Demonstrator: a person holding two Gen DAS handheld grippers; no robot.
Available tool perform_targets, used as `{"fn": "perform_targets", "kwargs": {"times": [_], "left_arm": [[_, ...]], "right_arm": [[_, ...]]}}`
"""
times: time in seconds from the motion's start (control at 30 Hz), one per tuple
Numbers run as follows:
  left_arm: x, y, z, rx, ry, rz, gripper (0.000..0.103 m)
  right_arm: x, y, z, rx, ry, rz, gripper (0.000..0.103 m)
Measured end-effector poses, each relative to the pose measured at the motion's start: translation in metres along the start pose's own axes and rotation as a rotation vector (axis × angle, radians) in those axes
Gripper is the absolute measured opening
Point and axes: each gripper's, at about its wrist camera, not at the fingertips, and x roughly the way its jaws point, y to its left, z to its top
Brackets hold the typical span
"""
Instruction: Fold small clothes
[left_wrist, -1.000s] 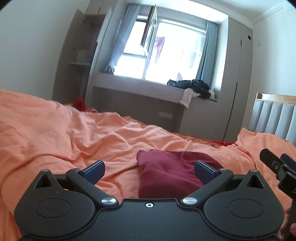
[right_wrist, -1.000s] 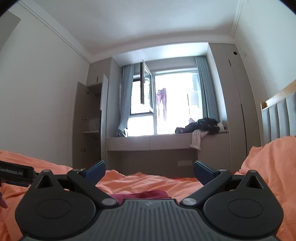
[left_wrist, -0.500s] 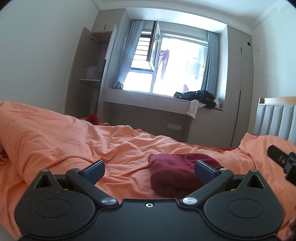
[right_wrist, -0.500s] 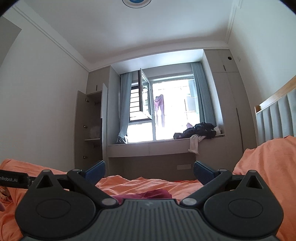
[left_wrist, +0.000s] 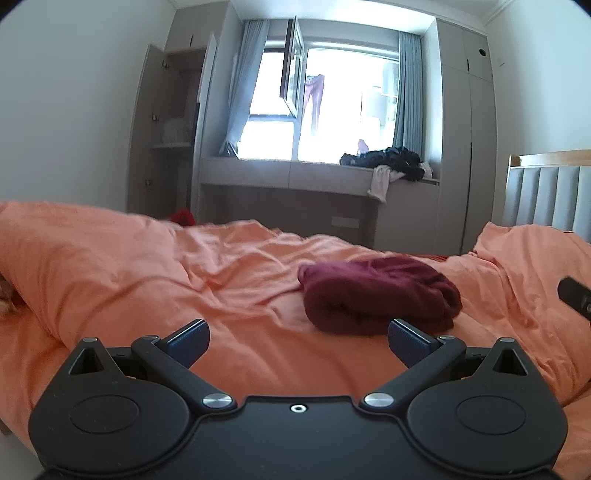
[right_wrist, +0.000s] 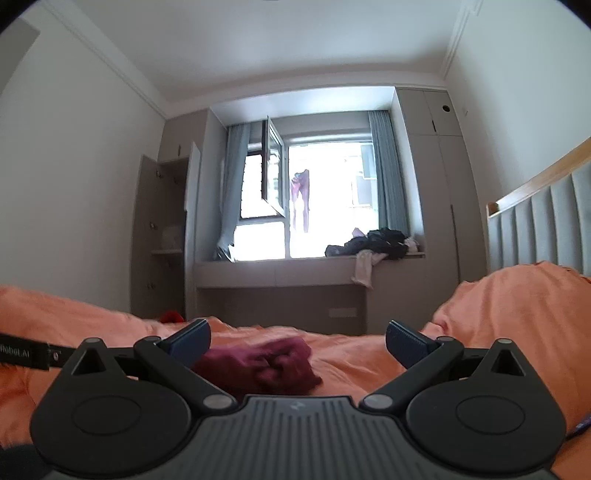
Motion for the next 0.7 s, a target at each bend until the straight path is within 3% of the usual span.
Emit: {"fn": "perform_targets", "kwargs": {"times": [0.17, 0.7], "left_arm": [[0.012, 0.001, -0.014, -0.067, 0.027, -0.031, 0.103], [0.025, -0.008, -0.022, 0.038, 0.068, 0.039, 0.103]], "right_arm": [[-0.006, -0.001, -0.016, 0.01, 0.05, -0.009, 0.103], [0.027, -0.005, -0.048, 0.034, 0.15, 0.03, 0.103]]}}
